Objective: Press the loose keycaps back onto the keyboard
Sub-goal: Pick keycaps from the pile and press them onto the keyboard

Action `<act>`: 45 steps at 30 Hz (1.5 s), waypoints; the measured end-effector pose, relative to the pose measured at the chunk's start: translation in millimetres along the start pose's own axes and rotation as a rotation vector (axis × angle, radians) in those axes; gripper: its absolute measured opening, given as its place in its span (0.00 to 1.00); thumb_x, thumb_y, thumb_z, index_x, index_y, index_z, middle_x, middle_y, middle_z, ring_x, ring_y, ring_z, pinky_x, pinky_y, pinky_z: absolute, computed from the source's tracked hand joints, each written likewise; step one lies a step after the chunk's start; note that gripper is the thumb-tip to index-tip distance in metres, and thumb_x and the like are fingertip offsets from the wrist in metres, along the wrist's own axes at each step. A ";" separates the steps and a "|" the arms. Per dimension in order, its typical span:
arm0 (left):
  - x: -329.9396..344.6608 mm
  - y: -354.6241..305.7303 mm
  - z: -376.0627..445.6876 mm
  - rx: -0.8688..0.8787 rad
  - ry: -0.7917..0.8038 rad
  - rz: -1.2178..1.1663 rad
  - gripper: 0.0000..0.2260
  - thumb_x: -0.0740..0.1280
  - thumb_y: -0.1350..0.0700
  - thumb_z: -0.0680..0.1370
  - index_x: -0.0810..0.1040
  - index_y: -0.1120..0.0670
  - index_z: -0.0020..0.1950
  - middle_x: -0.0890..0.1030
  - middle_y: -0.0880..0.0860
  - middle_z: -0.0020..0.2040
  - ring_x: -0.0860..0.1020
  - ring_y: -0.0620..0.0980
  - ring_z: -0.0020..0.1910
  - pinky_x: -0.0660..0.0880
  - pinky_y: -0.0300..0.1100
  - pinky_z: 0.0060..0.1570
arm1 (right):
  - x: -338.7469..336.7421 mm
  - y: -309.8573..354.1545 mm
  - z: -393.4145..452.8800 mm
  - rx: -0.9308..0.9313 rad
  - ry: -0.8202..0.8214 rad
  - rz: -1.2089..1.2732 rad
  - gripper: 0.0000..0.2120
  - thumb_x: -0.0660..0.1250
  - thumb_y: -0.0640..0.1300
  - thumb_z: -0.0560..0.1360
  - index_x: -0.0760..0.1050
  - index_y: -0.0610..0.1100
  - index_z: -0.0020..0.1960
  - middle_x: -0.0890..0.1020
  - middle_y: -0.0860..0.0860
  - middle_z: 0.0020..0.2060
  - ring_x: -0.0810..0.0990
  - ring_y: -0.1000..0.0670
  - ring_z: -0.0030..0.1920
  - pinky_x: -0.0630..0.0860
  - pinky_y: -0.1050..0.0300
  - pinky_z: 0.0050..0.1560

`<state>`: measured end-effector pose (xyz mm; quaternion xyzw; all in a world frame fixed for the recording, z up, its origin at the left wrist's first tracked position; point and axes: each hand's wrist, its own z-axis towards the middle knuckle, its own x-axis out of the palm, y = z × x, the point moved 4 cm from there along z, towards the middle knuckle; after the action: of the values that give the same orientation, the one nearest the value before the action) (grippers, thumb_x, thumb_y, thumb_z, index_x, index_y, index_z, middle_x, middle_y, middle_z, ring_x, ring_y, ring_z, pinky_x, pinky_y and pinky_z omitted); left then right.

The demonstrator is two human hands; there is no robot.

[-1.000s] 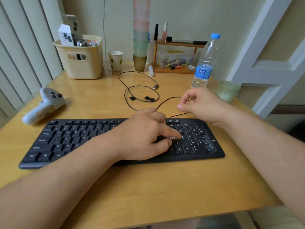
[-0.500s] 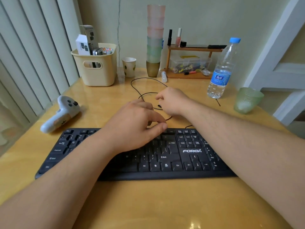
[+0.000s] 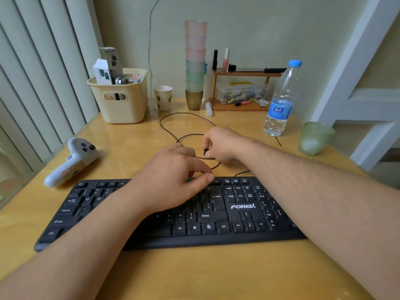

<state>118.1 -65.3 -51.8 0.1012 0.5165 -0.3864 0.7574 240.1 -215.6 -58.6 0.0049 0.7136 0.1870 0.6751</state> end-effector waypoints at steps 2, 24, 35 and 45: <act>0.1 0.0 -0.2 0.000 -0.006 0.005 0.14 0.62 0.36 0.80 0.85 0.38 0.54 0.75 0.43 0.39 0.73 0.47 0.46 0.71 0.41 0.46 | -5.3 0.6 -6.3 -0.009 -0.015 0.039 0.06 0.75 0.45 0.77 0.81 0.52 0.52 0.80 0.54 0.44 0.80 0.50 0.50 0.74 0.57 0.48; 32.3 -40.3 75.5 -0.167 0.268 -0.008 0.09 0.70 0.43 0.79 0.85 0.39 0.58 0.85 0.40 0.49 0.81 0.41 0.49 0.79 0.45 0.54 | -23.0 -69.4 -84.7 -0.100 0.028 0.111 0.20 0.71 0.42 0.79 0.79 0.69 0.40 0.82 0.57 0.42 0.80 0.53 0.43 0.74 0.56 0.41; 38.8 -53.3 50.0 -0.223 -0.145 -0.284 0.13 0.79 0.43 0.72 0.78 0.42 0.51 0.83 0.39 0.42 0.82 0.41 0.47 0.79 0.45 0.49 | -22.3 -68.5 -118.8 -0.036 0.080 1.559 0.11 0.64 0.29 0.80 0.80 0.41 0.55 0.81 0.43 0.43 0.84 0.47 0.42 0.84 0.52 0.41; 37.4 -61.7 50.4 -0.211 -0.229 -0.261 0.11 0.78 0.46 0.72 0.80 0.42 0.50 0.81 0.42 0.39 0.79 0.43 0.44 0.78 0.47 0.45 | -18.3 -67.1 -125.9 -0.047 -0.005 1.603 0.09 0.65 0.29 0.78 0.79 0.40 0.51 0.84 0.46 0.38 0.85 0.49 0.40 0.85 0.53 0.41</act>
<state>117.2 -153.2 -46.4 -0.0912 0.4734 -0.4338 0.7612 136.7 -315.5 -57.0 0.5022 0.4871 0.6301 0.3368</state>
